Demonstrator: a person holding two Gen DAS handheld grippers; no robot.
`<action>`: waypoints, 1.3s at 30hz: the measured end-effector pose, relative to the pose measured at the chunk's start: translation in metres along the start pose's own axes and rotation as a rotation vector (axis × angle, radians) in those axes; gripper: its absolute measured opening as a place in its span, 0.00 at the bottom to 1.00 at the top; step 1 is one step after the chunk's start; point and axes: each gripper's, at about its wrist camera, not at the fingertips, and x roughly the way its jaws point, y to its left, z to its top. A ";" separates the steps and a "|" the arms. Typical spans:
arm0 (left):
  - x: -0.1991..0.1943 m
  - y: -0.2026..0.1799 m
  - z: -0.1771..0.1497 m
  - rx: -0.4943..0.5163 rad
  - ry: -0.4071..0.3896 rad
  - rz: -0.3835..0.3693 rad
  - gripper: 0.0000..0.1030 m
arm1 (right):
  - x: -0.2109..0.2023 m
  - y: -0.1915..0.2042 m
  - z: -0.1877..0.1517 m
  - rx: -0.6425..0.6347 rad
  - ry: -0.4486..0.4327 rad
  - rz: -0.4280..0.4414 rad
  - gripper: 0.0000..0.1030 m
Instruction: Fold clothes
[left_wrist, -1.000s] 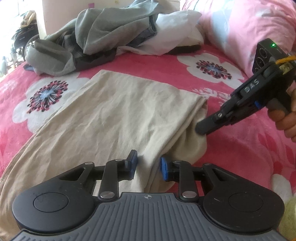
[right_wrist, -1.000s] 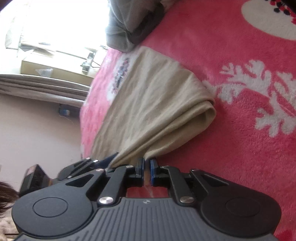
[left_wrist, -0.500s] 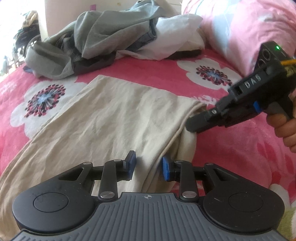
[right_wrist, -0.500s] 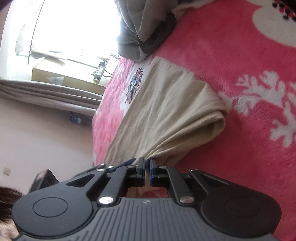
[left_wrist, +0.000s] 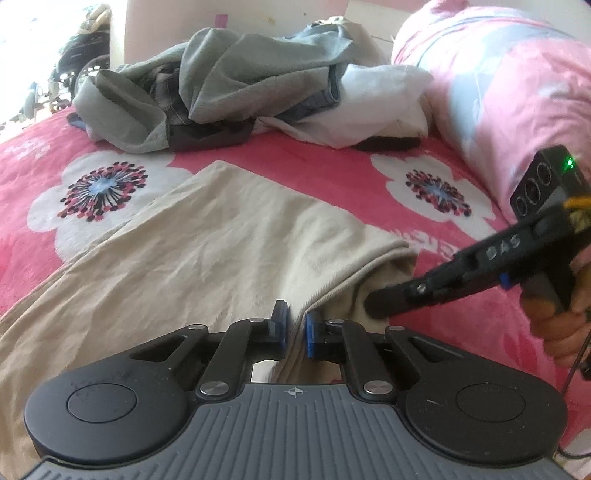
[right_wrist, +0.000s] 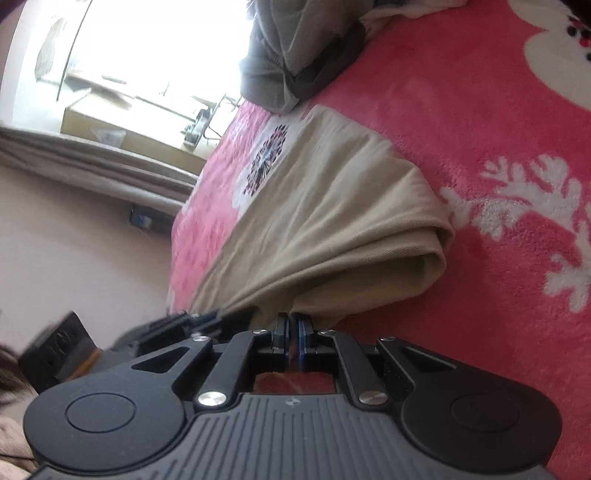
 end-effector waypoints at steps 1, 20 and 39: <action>-0.001 0.000 0.000 -0.005 -0.004 -0.001 0.07 | 0.002 0.003 0.000 -0.025 -0.003 -0.013 0.05; -0.006 0.007 0.001 -0.023 -0.009 -0.069 0.18 | 0.047 0.068 -0.030 -0.734 -0.175 -0.379 0.06; 0.008 -0.012 -0.005 0.187 0.004 0.103 0.08 | 0.015 0.065 -0.022 -0.761 -0.178 -0.293 0.08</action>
